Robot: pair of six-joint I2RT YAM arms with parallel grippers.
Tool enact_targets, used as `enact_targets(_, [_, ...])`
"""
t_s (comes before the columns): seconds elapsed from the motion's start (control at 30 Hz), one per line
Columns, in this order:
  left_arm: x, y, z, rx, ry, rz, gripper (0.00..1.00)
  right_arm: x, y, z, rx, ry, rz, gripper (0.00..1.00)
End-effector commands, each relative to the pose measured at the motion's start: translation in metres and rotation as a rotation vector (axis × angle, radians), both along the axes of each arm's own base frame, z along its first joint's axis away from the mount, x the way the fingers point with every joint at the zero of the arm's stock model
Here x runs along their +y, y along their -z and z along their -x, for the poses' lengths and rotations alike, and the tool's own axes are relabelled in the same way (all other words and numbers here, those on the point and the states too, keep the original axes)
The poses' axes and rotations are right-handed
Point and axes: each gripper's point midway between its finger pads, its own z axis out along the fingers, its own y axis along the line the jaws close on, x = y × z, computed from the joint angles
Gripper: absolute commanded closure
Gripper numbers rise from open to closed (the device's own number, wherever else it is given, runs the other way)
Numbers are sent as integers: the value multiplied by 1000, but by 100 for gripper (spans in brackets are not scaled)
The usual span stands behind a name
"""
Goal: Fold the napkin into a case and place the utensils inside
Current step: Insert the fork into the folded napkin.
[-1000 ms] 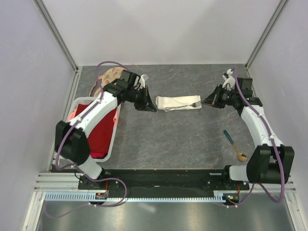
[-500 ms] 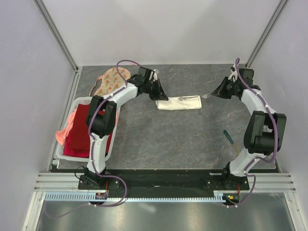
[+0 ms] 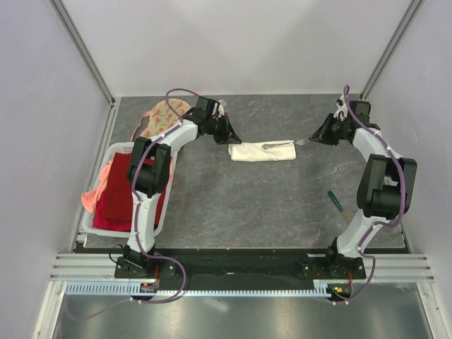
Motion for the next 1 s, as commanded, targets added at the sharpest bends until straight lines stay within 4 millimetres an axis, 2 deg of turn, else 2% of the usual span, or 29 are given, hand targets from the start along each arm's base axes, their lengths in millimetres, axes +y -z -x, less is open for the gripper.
enact_targets(0.0, [-4,0,-1,14,11,25,98,3,-13,-12,-70,-45,-5,100])
enact_targets(0.27, [11,5,-1,-4,34,-18,98,15,-2,-12,-54,-78,-20,100])
enact_targets(0.63, [19,30,1,54,25,-61,98,28,7,-15,-42,-92,-52,100])
enact_targets(0.97, [22,35,1,52,29,-75,98,61,10,-23,-44,-122,-103,100])
